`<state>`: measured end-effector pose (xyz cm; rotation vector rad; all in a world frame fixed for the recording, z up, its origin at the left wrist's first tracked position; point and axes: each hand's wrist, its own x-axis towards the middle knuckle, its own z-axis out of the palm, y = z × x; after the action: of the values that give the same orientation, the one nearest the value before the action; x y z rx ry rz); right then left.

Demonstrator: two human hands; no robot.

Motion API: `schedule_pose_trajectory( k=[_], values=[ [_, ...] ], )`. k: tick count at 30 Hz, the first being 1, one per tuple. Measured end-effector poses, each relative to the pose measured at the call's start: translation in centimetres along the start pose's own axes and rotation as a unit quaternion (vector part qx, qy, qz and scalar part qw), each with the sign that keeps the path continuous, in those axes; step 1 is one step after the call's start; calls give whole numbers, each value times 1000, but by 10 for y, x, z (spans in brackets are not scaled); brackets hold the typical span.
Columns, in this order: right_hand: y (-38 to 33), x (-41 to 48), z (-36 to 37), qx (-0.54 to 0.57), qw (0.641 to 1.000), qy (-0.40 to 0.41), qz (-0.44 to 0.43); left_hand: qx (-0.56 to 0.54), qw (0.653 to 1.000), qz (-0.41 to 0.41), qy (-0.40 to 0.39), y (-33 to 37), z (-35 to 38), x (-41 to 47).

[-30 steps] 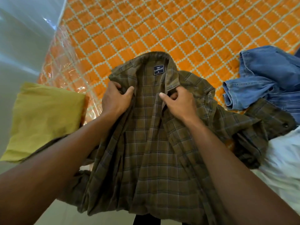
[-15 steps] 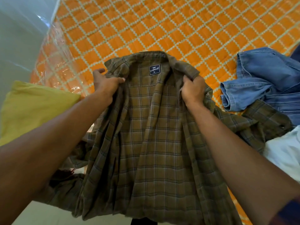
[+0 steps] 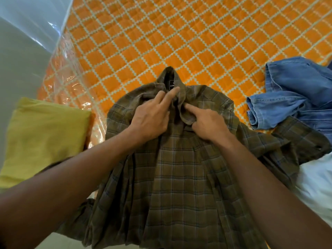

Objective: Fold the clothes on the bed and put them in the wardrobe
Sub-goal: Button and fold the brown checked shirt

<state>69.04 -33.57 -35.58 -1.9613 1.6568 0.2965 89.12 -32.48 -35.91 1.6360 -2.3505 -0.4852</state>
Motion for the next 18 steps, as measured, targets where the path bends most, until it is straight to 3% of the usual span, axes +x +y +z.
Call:
schedule_pose_trajectory(
  k=[3,5,7,9,12,14,16,18],
  values=[
    [-4,12,-18,68,997,-35,-17,-161,983,-83,-16,1,0,0],
    [-5,17,-27,199,979,-41,-21,-150,987,-58,14,9,-1,-3],
    [-7,24,-34,312,949,41,-15,-134,986,-47,83,22,-6,-2],
    [-10,32,-41,316,940,124,21,-133,981,-72,120,38,-10,16],
    [-14,45,-51,457,884,32,94,-113,979,-132,105,62,-8,50],
    [-12,52,-57,506,852,-33,134,-180,966,-167,86,72,6,57],
    [-8,58,-59,494,853,-70,154,-283,942,-167,74,74,18,43],
    [-10,61,-55,405,899,-67,151,-316,935,-140,84,68,21,10]
  ],
)
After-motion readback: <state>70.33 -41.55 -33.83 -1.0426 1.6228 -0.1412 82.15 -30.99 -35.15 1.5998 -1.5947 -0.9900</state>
